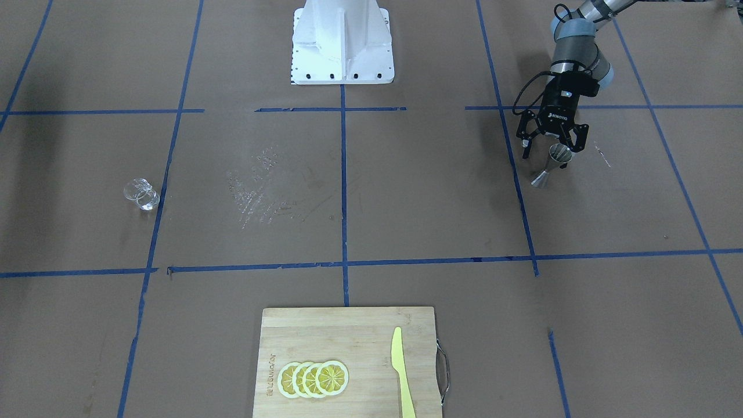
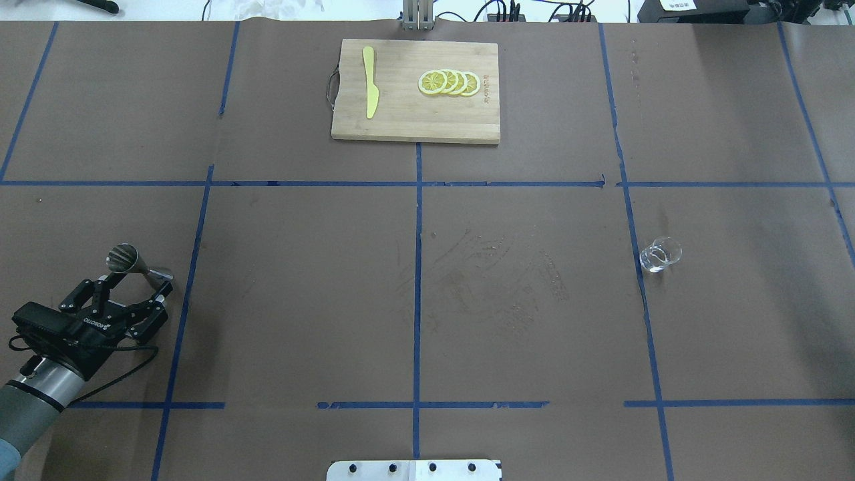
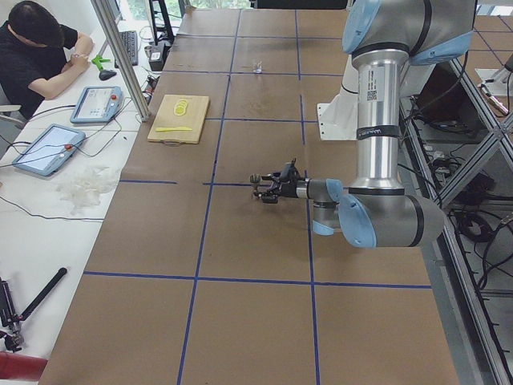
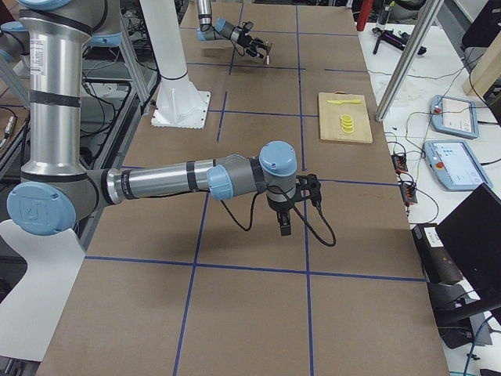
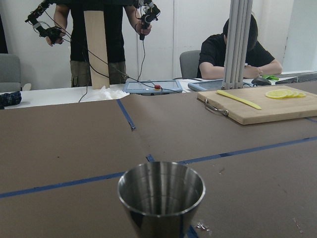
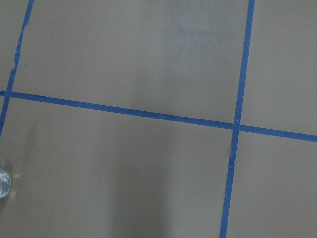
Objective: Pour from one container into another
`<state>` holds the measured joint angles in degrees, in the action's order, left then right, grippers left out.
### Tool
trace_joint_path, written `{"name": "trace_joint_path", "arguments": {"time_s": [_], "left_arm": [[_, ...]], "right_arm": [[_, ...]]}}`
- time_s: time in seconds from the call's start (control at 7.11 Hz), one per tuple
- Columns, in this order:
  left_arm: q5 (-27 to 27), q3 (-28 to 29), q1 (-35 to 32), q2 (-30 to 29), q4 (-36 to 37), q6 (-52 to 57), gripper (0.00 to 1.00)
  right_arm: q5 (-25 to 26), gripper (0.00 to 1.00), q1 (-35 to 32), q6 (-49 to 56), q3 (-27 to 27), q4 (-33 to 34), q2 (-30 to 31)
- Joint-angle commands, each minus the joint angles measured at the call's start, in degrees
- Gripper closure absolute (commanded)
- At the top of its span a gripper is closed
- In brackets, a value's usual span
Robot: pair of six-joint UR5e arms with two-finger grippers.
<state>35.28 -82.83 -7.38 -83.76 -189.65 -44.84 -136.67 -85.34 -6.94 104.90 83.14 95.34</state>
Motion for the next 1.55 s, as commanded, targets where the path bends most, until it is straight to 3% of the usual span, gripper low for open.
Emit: {"name": "trace_joint_path", "arguments": {"time_s": [0.0,0.84,0.99,1.13,1.41], "left_arm": [[1.4,0.5,-0.1,0.0,0.0,0.0,0.1],[3.6,0.6,-4.0,0.0,0.0,-0.5,0.1],[3.7,0.7,-3.9,0.0,0.0,-0.6,0.17],[3.6,0.7,-3.9,-0.3,0.0,-0.6,0.33],[3.6,1.1,-3.8,-0.4,0.0,-0.6,0.36]], "right_arm": [[0.0,0.0,0.0,0.0,0.0,0.0,-0.1],[0.0,0.0,0.0,0.0,0.1,0.0,-0.2],[0.0,0.0,0.0,0.0,0.1,-0.1,-0.2],[0.0,0.0,0.0,0.0,0.1,-0.1,-0.2],[0.0,0.0,-0.1,0.0,0.2,-0.1,-0.2]]}}
